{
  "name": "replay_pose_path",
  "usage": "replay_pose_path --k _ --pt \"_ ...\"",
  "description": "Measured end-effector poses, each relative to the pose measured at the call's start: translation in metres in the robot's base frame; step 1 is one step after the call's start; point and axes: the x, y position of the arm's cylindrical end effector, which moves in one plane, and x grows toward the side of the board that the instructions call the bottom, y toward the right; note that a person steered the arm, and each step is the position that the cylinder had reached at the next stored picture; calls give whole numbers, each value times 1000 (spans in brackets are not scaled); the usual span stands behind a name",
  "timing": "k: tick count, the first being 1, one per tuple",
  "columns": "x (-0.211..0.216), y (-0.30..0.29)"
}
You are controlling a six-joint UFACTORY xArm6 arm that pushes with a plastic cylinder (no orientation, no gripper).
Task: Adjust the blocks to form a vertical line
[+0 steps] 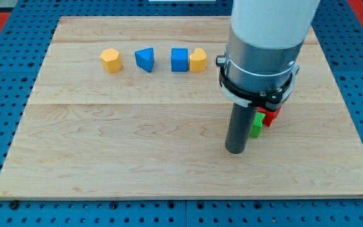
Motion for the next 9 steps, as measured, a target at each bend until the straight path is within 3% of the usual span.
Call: replay_pose_path --k 6,9 --pt "-68 -11" --pt "-54 -3"
